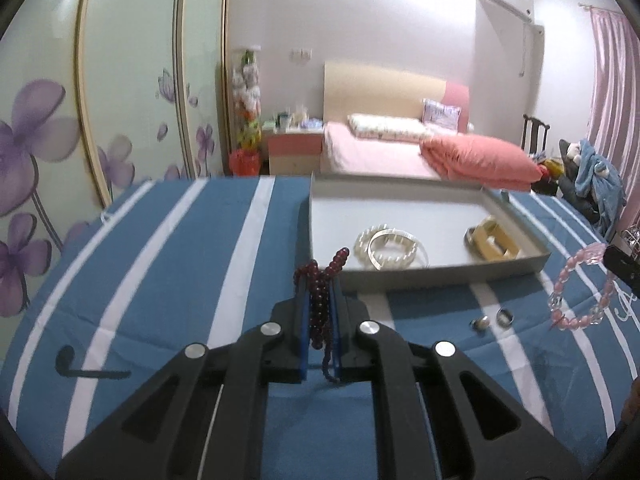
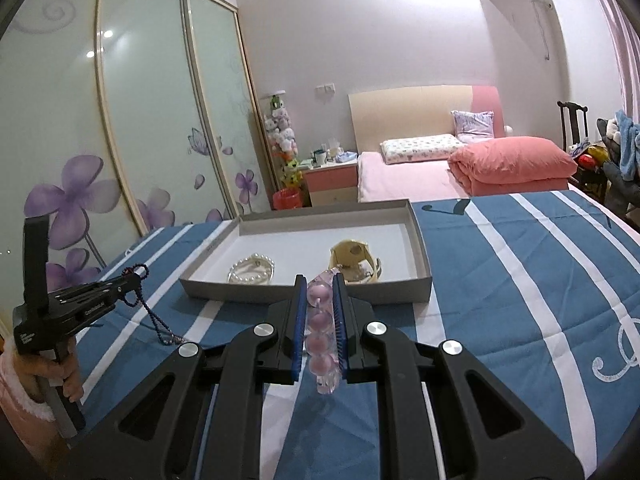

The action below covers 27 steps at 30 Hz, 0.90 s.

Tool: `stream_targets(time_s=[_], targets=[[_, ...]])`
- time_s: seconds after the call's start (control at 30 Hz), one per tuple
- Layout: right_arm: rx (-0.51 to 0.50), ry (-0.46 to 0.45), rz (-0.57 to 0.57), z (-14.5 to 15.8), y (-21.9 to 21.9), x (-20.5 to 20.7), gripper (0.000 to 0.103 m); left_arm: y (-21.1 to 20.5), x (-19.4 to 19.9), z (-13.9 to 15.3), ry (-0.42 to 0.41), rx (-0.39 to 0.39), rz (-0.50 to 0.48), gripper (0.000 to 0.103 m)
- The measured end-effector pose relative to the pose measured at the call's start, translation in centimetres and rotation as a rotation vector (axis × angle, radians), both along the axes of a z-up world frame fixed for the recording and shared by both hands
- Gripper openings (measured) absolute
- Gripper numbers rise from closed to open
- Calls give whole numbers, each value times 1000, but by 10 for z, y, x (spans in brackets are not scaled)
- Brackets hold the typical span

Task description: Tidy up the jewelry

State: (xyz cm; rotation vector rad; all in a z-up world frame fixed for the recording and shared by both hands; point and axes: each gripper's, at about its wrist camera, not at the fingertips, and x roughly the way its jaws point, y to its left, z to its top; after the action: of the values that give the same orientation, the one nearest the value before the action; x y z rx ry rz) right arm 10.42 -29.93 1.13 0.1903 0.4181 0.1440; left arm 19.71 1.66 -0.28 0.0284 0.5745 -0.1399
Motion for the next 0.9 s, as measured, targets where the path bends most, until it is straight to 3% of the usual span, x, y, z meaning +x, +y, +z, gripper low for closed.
stream_targets(time_s=[0.3,0.5,0.57,0.6,0.7,0.83,0.9], targets=[[3,-58,-15,10,-1,-2,14,-16,-22,23,-140,33,-5,4],[0,-71,-11,11,-1,-3,14,-17,-22,27,-131,23,-19,2],[0,-69,-8,10,0,-3,14,-21,-9,15,-40,40,-54,4],[1,-68,-7,10,0,-3,14,-22,-3,7,-2,48,-59,9],[4,-61,-3,8,0,-3,14,-24,18,-23,124,89,-45,56],[2,-54,-6,9,-2,-1,14,-25,33,-48,227,117,-51,75],[5,-51,-8,9,-2,0,14,-24,42,-59,277,133,-46,77]])
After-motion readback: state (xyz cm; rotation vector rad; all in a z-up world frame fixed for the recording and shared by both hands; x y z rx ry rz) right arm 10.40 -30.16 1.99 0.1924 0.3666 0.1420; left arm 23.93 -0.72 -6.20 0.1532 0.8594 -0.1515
